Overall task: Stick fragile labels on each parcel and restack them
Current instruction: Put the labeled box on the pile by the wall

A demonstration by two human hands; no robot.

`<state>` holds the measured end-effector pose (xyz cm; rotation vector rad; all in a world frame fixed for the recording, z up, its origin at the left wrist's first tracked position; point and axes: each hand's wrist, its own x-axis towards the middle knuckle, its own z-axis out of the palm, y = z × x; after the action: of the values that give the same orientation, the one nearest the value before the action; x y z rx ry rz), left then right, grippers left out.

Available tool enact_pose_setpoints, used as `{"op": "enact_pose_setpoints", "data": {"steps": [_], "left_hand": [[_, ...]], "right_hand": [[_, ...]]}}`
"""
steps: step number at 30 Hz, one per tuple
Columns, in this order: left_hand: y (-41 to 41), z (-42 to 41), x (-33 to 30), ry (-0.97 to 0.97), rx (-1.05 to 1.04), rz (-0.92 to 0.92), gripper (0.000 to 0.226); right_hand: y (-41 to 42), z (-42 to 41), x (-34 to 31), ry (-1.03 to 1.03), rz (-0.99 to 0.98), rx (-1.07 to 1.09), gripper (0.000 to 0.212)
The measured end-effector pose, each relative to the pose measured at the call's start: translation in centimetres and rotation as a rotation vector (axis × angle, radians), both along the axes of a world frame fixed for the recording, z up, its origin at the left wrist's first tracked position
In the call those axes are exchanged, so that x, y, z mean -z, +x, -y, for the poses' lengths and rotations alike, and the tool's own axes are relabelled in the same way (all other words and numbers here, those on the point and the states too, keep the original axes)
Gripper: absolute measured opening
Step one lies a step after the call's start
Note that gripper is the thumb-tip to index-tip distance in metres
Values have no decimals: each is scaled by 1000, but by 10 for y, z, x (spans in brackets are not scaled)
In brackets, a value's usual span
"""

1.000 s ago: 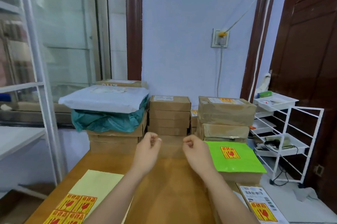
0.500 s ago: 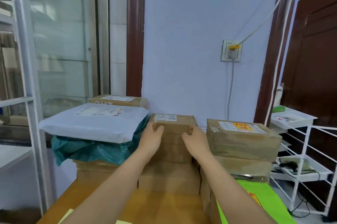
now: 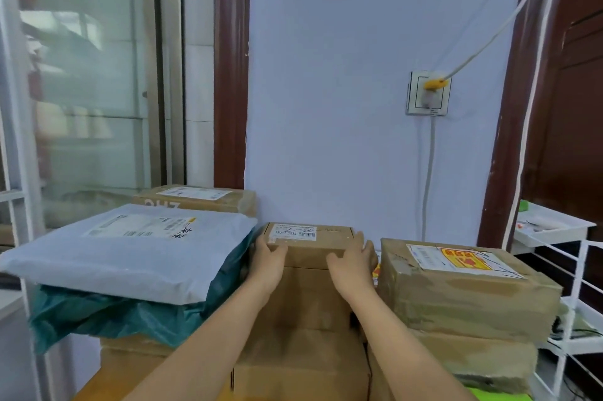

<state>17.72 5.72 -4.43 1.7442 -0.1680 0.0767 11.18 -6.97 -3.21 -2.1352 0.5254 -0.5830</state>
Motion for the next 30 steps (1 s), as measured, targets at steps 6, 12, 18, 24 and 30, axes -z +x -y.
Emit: {"op": "enact_pose_setpoints", "data": {"steps": [6,12,18,24,30], "left_hand": [[12,6,8,-27,1,1,56],[9,7,8,-100,-26,70,60],[-4,8,-5,-282,-2,67,56],[-39,9,-24,-381,22,66,46],[-87,4,-38,-548,100,15,17]], "right_hand": [[16,6,8,165,-11,-6,61],[19,-1,1,159,95,-29,59],[1,-12,-31,5,278,-108,65],[-35,-16,-61,-113,439,-169,63],[-89,-7,-75,-106,622,-96,54]]}}
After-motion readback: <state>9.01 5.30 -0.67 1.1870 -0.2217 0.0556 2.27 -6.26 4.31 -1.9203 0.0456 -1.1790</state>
